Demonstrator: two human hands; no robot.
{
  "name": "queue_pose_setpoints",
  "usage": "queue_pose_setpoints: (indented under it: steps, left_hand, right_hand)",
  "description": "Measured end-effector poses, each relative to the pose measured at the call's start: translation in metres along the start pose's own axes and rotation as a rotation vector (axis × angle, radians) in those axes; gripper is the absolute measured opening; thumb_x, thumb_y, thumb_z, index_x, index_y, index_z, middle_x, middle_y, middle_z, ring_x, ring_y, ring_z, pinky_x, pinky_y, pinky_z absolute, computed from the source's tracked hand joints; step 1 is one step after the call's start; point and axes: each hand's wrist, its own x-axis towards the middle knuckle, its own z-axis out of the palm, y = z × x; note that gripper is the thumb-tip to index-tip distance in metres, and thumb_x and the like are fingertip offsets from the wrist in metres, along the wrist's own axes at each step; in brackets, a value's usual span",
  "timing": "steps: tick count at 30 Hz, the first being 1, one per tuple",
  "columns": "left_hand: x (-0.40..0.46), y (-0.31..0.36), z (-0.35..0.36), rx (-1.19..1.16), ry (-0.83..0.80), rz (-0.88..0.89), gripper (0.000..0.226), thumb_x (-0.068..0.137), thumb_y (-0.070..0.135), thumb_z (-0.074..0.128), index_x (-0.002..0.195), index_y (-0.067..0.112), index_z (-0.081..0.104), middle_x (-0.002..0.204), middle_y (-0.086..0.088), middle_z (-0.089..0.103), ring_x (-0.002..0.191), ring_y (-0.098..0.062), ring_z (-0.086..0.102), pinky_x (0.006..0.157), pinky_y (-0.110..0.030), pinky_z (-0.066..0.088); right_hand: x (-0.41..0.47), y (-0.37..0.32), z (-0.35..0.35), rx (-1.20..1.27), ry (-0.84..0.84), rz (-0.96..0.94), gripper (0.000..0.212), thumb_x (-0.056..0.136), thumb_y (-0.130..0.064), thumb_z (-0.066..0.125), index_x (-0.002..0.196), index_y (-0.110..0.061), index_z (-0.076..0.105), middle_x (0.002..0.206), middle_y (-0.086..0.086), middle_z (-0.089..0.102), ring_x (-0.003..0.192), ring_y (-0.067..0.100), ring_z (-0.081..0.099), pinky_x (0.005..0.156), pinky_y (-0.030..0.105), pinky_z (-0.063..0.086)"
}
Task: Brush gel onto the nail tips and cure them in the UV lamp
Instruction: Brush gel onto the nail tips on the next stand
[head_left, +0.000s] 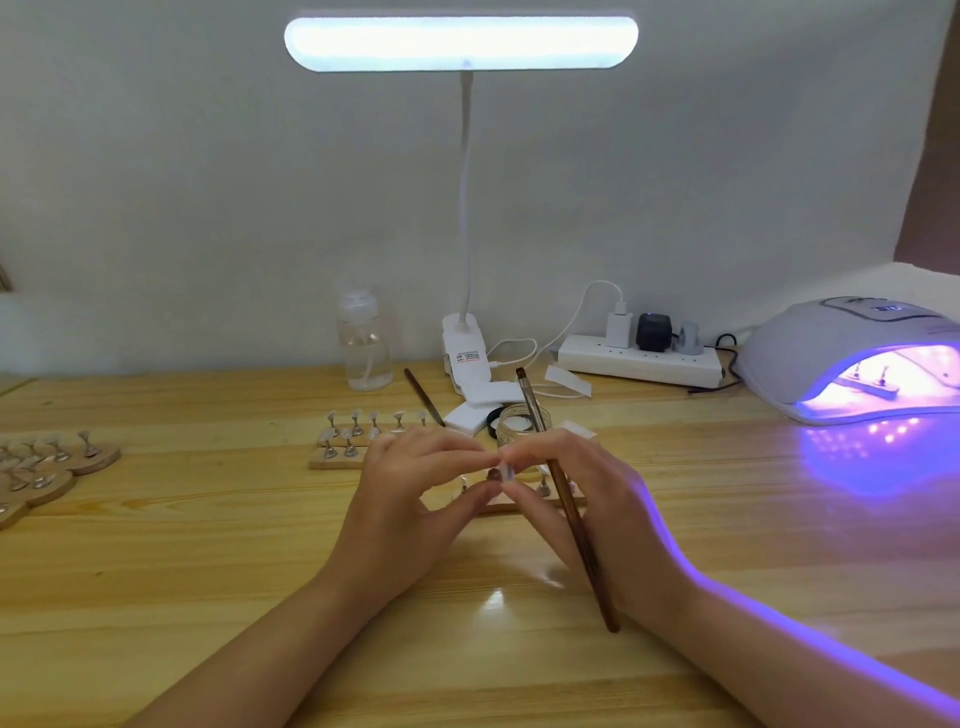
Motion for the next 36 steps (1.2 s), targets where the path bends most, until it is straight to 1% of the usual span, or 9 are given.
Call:
queue_pose_setpoints:
  steps: [5,8,10,13,16,20,23,32,36]
  left_hand:
    - [0.002,0.005,-0.001,-0.034,0.027,-0.028,0.014,0.076,0.037,0.060,0.088,0.038,0.067,0.088,0.025,0.066,0.087,0.010,0.056,0.084,-0.019,0.030]
    - [0.001,0.002,-0.001,-0.072,0.097,-0.095,0.020,0.073,0.033,0.070,0.093,0.033,0.063,0.096,0.024,0.065,0.082,0.005,0.059,0.085,-0.032,0.040]
    - [0.002,0.001,-0.002,-0.112,0.132,-0.148,0.015,0.073,0.030,0.071,0.087,0.033,0.067,0.094,0.025,0.065,0.080,0.000,0.061,0.081,-0.043,0.045]
    - [0.002,0.001,-0.003,-0.157,0.162,-0.216,0.013,0.071,0.028,0.065,0.079,0.039,0.068,0.088,0.032,0.065,0.080,-0.002,0.061,0.079,-0.051,0.047]
    - [0.003,0.000,-0.001,-0.178,0.154,-0.249,0.016,0.070,0.029,0.065,0.086,0.033,0.067,0.091,0.031,0.065,0.080,-0.004,0.061,0.081,-0.053,0.046]
    - [0.003,-0.002,0.000,-0.179,0.137,-0.262,0.009,0.070,0.027,0.066,0.076,0.033,0.069,0.083,0.021,0.068,0.079,-0.005,0.061,0.085,-0.056,0.044]
    - [0.002,-0.002,-0.001,-0.182,0.146,-0.267,0.015,0.071,0.022,0.068,0.080,0.034,0.067,0.079,0.019,0.068,0.079,-0.007,0.062,0.085,-0.056,0.044]
    - [0.002,-0.001,-0.001,-0.191,0.144,-0.253,0.010,0.070,0.029,0.065,0.079,0.033,0.066,0.079,0.021,0.067,0.079,-0.005,0.061,0.081,-0.054,0.046]
    - [0.002,-0.001,-0.002,-0.198,0.142,-0.259,0.011,0.070,0.028,0.065,0.080,0.031,0.067,0.081,0.019,0.067,0.081,-0.004,0.061,0.081,-0.054,0.046]
  right_hand:
    - [0.000,0.002,0.000,0.041,-0.010,0.009,0.023,0.083,-0.029,0.061,0.105,-0.024,0.056,0.097,-0.010,0.065,0.092,0.001,0.061,0.081,0.021,0.050]
    - [0.010,0.004,-0.011,0.122,0.047,0.114,0.020,0.092,-0.035,0.047,0.105,-0.028,0.061,0.093,-0.011,0.068,0.084,0.000,0.063,0.071,0.025,0.054]
    - [0.021,0.006,-0.021,0.216,0.111,0.187,0.026,0.091,-0.042,0.038,0.102,-0.032,0.060,0.072,-0.008,0.068,0.061,-0.001,0.061,0.055,0.020,0.051]
    - [0.042,0.013,-0.031,0.333,0.137,0.477,0.042,0.081,-0.058,0.033,0.092,-0.034,0.066,0.038,-0.005,0.045,0.037,0.000,0.041,0.046,0.008,0.036]
    - [0.064,0.026,-0.034,0.246,0.037,0.617,0.040,0.088,-0.052,0.038,0.081,-0.028,0.070,0.044,-0.005,0.038,0.040,0.002,0.036,0.046,0.012,0.030]
    - [0.083,0.041,-0.030,0.074,-0.121,0.637,0.028,0.090,-0.037,0.054,0.073,-0.018,0.066,0.049,-0.009,0.055,0.046,-0.006,0.052,0.057,0.018,0.037]
    - [0.088,0.042,-0.022,-0.047,-0.198,0.597,0.036,0.084,-0.037,0.064,0.054,-0.019,0.053,0.049,-0.007,0.060,0.060,0.003,0.061,0.062,0.020,0.043]
    - [0.089,0.043,-0.005,-0.357,-0.335,0.605,0.047,0.080,-0.053,0.061,0.079,-0.005,0.065,0.068,0.004,0.062,0.073,0.021,0.063,0.061,0.030,0.044]
    - [0.089,0.043,-0.012,-0.325,-0.245,0.625,0.044,0.082,-0.051,0.060,0.066,-0.010,0.063,0.057,-0.002,0.062,0.064,0.012,0.062,0.062,0.029,0.046]
